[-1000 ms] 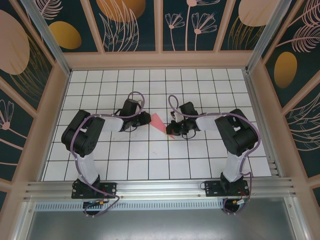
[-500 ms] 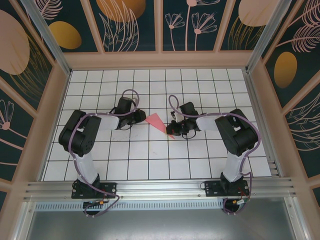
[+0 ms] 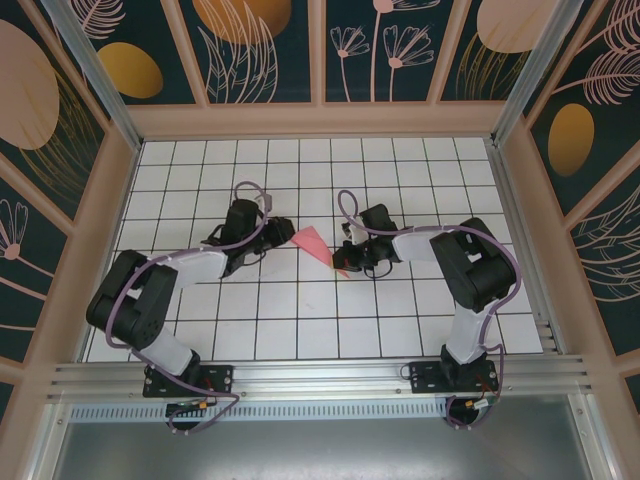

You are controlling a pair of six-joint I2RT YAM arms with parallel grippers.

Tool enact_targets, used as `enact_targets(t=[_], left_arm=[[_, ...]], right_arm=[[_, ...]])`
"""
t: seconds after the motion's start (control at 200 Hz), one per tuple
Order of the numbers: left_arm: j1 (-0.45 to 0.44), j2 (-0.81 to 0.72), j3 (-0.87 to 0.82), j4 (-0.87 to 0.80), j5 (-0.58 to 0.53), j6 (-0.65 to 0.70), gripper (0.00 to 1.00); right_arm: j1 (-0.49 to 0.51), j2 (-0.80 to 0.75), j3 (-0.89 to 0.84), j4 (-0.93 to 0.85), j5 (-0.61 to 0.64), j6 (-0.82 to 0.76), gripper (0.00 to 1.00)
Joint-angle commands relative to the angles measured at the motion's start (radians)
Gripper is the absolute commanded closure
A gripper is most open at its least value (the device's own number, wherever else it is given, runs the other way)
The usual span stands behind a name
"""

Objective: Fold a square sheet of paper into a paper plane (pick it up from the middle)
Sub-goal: Fold the wing for the fifth time at the center of the table.

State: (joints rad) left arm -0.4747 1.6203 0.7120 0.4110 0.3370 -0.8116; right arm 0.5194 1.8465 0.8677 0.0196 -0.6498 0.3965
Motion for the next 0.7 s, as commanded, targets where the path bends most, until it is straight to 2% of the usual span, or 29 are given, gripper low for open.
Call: enact_targets(t=[0.0, 0.205, 0.435, 0.696], left_arm=[[-0.061, 0.071, -0.005, 0.138, 0.068, -0.089, 0.83], [-0.126, 0.202, 0.060, 0.163, 0.104, -0.124, 0.87], [-0.146, 0.291, 0.103, 0.130, 0.114, -0.153, 0.88], [-0.146, 0.304, 0.142, -0.069, -0.016, -0.117, 0.89]], right_arm=[[-0.010, 0.043, -0.055, -0.148, 0.091, -0.001, 1.00], [-0.010, 0.040, -0.059, -0.151, 0.093, -0.002, 1.00], [-0.010, 0.043, -0.058, -0.150, 0.094, -0.001, 1.00], [-0.010, 0.048, -0.064, -0.153, 0.104, -0.004, 1.00]])
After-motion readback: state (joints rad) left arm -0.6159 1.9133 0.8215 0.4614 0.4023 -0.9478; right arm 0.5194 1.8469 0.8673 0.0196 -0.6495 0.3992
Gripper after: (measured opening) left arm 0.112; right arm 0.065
